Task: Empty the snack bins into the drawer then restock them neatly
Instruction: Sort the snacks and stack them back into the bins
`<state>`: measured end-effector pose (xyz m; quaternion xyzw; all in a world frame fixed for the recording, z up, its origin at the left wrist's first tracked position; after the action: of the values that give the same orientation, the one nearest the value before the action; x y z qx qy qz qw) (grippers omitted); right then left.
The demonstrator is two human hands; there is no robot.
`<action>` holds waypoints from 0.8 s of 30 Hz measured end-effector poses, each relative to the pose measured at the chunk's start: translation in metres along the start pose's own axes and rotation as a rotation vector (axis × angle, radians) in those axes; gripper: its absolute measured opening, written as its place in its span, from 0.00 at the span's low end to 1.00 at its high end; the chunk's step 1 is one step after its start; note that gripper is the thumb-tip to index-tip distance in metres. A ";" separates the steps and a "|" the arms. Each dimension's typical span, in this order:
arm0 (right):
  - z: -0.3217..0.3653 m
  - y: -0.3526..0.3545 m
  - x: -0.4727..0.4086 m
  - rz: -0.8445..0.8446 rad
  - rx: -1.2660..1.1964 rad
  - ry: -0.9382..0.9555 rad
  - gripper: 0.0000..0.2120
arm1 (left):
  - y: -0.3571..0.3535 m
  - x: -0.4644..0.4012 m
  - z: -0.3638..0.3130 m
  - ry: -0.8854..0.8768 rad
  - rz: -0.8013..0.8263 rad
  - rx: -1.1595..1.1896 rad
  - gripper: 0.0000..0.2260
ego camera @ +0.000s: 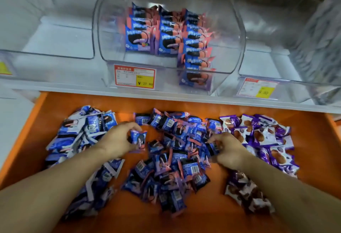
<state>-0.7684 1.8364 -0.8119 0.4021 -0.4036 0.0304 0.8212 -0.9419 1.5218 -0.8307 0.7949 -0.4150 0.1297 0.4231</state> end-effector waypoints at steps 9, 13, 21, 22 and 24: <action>0.149 0.063 0.123 -0.008 -0.196 0.399 0.25 | 0.068 0.105 -0.125 -0.157 0.006 0.135 0.21; 0.180 0.086 0.173 -0.118 -0.419 0.581 0.29 | 0.094 0.159 -0.178 -0.237 -0.106 0.329 0.20; 0.208 0.109 0.217 -0.271 -0.418 0.698 0.24 | 0.112 0.186 -0.208 -0.283 -0.218 0.576 0.19; 0.208 0.116 0.217 -0.326 -0.422 0.701 0.22 | 0.114 0.183 -0.209 -0.286 -0.224 0.571 0.19; 0.201 0.135 0.210 -0.406 -0.540 0.694 0.16 | 0.120 0.178 -0.208 -0.292 -0.245 0.545 0.20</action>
<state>-0.8062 1.7327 -0.5114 0.2114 -0.0126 -0.1041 0.9717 -0.8932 1.5503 -0.5376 0.9331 -0.3226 0.0687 0.1431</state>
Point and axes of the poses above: each hand's wrist, its own x-axis away from the middle knuckle, its own y-axis out of the back of the hand, z = x × y, the point moved 8 cm from there along -x, towards the middle knuckle, and after that the axes turned 6 degrees about z, right-handed, at the moved point
